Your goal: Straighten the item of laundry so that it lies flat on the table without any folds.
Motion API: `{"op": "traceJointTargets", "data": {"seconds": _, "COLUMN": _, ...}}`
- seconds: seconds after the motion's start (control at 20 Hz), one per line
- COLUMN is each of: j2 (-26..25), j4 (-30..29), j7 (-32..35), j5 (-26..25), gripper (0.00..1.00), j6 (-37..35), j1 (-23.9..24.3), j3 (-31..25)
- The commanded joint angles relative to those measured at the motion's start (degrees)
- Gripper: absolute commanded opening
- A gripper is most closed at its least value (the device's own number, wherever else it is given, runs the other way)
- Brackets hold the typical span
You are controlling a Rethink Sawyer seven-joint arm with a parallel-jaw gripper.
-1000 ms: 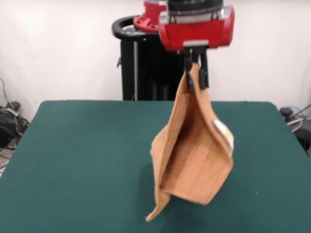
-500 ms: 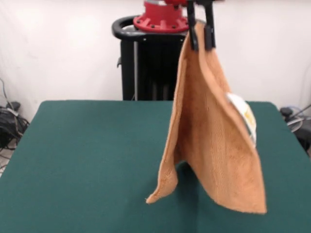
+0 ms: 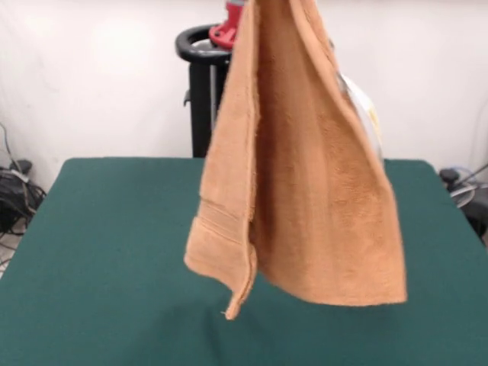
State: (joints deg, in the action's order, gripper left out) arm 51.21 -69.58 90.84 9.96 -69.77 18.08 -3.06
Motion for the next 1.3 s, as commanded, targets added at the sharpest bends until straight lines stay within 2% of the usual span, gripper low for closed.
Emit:
{"op": "traceJointTargets", "data": {"seconds": 0.05, "j2": -1.34, "j4": 4.65, "j7": 4.21, "j5": -3.89, "gripper": 0.0, "j6": -4.2, "j1": 1.66, "j3": -0.85}}
{"op": "traceJointTargets", "data": {"seconds": 0.2, "j2": -2.22, "j4": 5.04, "j7": 1.2, "j5": -4.88, "gripper": 0.0, "j6": -2.22, "j1": 3.48, "j3": -1.44}}
{"op": "traceJointTargets", "data": {"seconds": 0.55, "j2": -5.26, "j4": 1.72, "j7": -0.4, "j5": -3.98, "gripper": 0.0, "j6": 16.73, "j1": 7.3, "j3": -4.49}}
{"op": "traceJointTargets", "data": {"seconds": 0.65, "j2": -6.36, "j4": 1.96, "j7": 0.12, "j5": -4.97, "gripper": 0.0, "j6": 19.64, "j1": 7.26, "j3": -4.65}}
{"op": "traceJointTargets", "data": {"seconds": 1.05, "j2": -8.02, "j4": 1.78, "j7": -4.47, "j5": -8.43, "gripper": 0.0, "j6": 24.65, "j1": 8.97, "j3": -5.37}}
{"op": "traceJointTargets", "data": {"seconds": 1.3, "j2": -7.2, "j4": -0.35, "j7": -4.29, "j5": -10.81, "gripper": 0.0, "j6": 26.91, "j1": 8.8, "j3": -4.87}}
